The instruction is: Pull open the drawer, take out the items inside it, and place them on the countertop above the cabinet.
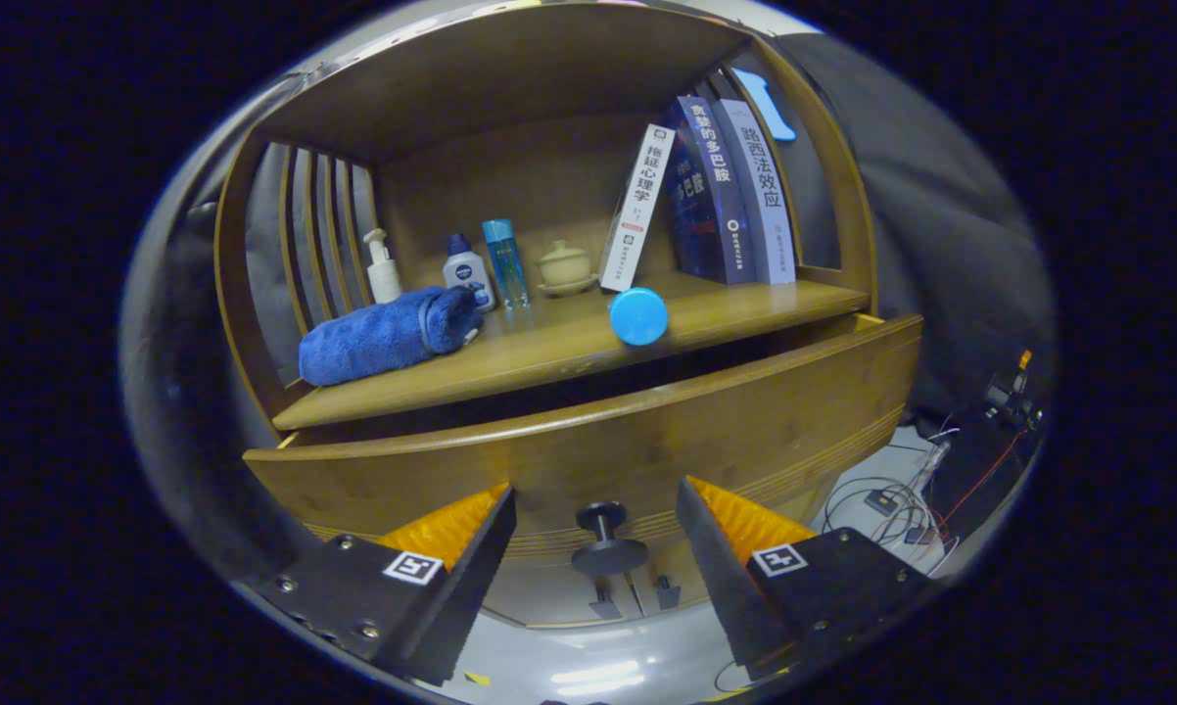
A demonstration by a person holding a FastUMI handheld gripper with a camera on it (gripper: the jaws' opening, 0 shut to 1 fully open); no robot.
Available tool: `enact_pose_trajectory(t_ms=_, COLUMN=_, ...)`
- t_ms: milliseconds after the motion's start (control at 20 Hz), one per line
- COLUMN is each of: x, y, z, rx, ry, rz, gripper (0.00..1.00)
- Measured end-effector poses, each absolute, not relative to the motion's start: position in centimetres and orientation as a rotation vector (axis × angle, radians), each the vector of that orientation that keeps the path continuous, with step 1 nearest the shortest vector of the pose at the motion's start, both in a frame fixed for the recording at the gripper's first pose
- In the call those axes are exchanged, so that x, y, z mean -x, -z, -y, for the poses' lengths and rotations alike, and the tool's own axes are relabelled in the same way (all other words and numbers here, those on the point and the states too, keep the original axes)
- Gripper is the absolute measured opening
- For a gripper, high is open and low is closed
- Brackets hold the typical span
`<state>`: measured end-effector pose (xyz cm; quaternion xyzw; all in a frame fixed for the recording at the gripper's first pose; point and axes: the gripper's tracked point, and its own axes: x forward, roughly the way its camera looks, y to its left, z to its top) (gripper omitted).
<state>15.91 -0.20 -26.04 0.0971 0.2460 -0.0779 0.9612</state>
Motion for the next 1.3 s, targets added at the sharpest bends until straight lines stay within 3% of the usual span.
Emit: enact_pose_trajectory(t_ms=1300, x=-19.8, y=26.8, z=-0.1, rx=-0.263, ry=0.154, rz=-0.482, gripper=0.99)
